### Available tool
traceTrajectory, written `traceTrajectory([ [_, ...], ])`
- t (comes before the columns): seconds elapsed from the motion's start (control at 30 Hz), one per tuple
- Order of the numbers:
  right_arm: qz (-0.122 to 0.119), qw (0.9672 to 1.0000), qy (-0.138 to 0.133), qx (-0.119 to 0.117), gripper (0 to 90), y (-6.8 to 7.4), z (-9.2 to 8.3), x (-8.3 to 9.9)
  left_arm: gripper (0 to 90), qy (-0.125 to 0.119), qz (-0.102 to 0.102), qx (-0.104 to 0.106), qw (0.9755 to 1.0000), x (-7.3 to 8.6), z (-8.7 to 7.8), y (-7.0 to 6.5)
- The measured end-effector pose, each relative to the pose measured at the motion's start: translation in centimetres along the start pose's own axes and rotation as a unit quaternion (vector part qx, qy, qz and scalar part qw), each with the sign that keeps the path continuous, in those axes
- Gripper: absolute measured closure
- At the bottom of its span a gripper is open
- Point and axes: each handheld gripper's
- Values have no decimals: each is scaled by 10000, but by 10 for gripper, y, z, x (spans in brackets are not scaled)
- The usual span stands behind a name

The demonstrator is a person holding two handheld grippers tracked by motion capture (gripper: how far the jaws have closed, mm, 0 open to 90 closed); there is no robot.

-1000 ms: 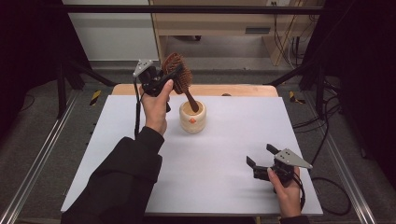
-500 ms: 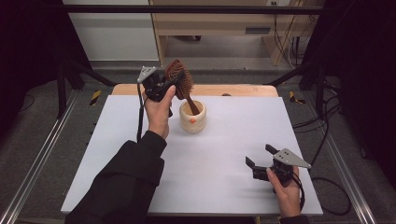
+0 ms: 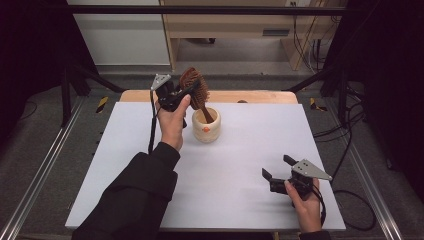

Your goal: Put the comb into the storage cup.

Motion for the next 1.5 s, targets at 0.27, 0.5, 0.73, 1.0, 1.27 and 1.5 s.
traceTrajectory([
  [0.27, 17, 10000, 2, 3, 55, 0, 0, 0, 498, 73, 4, -3, 10000, 7, 2, -1],
  [0.5, 32, 10000, -7, 0, 55, 0, 0, 0, 498, 118, 7, -12, 9999, 12, 2, -1],
  [0.73, -9, 10000, -7, -6, 57, 1, 0, 0, 498, 146, 3, 3, 9999, 16, 3, 1],
  [1.0, -6, 10000, 7, -25, 57, 1, 0, 0, 498, 189, 10, 3, 9998, 20, 4, 1],
  [1.27, 14, 10000, 13, -37, 57, 2, 0, 0, 498, 216, -7, -2, 9998, 24, 5, 2],
  [1.5, -18, 10000, 28, -58, 56, 2, 1, 1, 498, 218, -62, -42, 9997, 26, 5, 5],
])
Point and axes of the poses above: each handheld gripper's, and its own axes: z roughly forward along the jaws, x roughly out of its underside, y roughly to its left, and after that the axes turned 7 degrees about -y, right-handed
